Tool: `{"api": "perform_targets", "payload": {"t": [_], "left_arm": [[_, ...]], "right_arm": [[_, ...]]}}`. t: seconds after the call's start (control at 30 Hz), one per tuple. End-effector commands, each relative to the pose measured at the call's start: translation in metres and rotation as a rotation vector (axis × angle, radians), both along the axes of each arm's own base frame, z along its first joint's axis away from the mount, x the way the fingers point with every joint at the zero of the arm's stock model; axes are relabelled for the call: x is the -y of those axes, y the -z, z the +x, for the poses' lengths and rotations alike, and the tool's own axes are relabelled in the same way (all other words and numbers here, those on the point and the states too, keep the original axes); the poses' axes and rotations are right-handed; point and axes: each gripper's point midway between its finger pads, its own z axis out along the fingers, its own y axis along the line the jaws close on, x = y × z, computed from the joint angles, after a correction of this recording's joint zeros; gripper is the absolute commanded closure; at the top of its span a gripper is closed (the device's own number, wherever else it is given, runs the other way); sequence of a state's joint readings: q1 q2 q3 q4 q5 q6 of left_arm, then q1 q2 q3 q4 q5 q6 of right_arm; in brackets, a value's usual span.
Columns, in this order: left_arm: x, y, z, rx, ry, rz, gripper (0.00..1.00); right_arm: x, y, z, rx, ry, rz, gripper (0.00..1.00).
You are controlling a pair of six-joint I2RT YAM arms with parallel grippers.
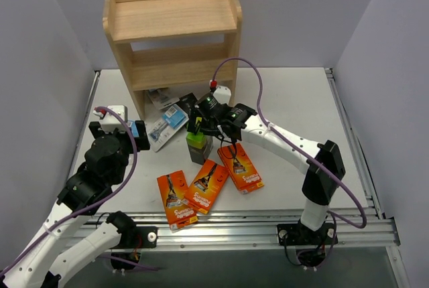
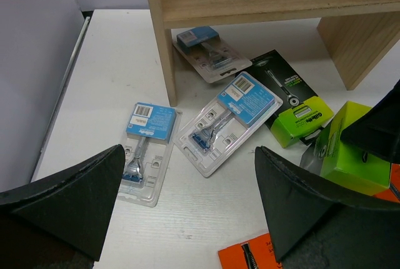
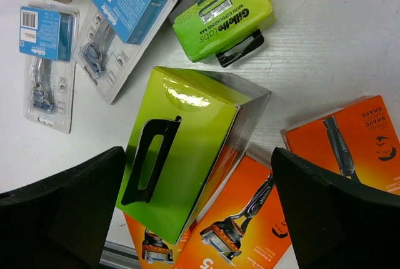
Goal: Place and organize the shaving razors onto the shelf
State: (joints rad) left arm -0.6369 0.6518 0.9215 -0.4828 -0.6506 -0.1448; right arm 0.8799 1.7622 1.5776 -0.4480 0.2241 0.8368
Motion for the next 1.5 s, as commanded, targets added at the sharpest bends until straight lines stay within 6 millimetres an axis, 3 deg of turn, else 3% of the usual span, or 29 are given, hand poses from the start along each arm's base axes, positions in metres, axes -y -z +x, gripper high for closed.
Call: {"api": "perform_targets", "payload": {"t": [0.0,0.2,0.53,0.77,1.03,1.2,1.47], "left_arm": [[-0.001,-0.014,-0.001,0.039,-0.002,-0.020,0.06],[0.000,-0.015,-0.003,0.043,0.009,-0.023,0.06],[0.000,-0.017,-0.005,0.053,0.016,-0.033,0.06],[0.001,-0.019,-0.007,0.059,0.026,-0.038,0.06],[0.000,-0.020,-0.008,0.066,0.024,-0.042,0.06],[0.001,-0.020,-0.008,0.067,0.029,-0.043,0.06],[0.004,-0.017,-0.008,0.059,0.040,-0.035,0.06]], "right_arm": [[0.002,0.002,-0.003,-0.008,0.013,-0.043,0.03],[0.000,-0.004,-0.002,0.006,0.022,-0.041,0.02],[-0.008,0.002,-0.005,-0.007,0.017,-0.065,0.02],[-0.009,0.021,-0.009,-0.045,0.004,-0.101,0.07],[-0.004,0.012,-0.014,-0.043,0.005,-0.100,0.28],[0.007,0.002,-0.019,-0.025,0.016,-0.073,0.51],[0.036,0.028,-0.032,-0.064,0.036,-0.058,0.74]]}}
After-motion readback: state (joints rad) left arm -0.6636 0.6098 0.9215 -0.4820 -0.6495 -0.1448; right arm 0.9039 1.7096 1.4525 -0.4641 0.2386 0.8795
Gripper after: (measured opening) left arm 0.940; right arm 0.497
